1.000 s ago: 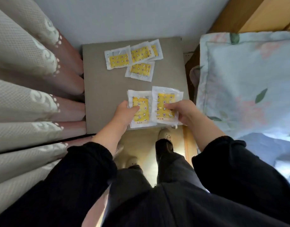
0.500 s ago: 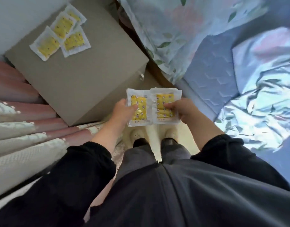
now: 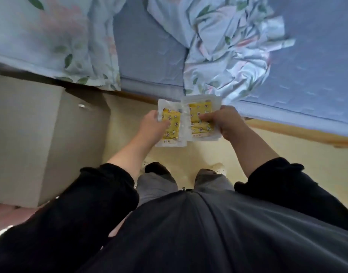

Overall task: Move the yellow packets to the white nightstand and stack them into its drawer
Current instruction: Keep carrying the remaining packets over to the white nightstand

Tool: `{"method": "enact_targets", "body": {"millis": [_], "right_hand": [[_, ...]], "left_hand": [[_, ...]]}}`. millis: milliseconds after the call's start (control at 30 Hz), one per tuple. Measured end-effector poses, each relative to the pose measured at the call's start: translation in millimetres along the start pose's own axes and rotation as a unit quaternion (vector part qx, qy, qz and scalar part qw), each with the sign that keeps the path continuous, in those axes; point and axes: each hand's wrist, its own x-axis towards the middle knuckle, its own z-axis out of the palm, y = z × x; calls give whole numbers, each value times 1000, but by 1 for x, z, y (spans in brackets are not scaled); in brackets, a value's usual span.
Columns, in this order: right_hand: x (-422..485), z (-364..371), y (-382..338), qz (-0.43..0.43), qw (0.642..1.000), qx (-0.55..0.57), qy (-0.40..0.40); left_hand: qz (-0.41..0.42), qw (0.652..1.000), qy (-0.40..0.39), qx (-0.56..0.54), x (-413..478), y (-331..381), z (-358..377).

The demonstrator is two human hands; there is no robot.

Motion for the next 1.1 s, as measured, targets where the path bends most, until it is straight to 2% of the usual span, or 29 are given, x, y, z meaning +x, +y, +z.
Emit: {"method": "enact_targets", "body": {"millis": [233,467,700,900,1100], "right_hand": [[-3,-197,69,12,993,91,74],[-19,-379,147,43,965,193,170],[-53,-506,214,51,900,349,255],[-74,-607,251,69,836,434,329],[-61,-731,269,108,791,477,368]], "left_hand": [[59,988,-88,111,-24,69,188],[131,944,-183,242,-61,127,385],[178,879,-258,359,-91,174,540],[235,804,-330,435,-106,207,677],[247,773,-367,455,-109,249,827]]}}
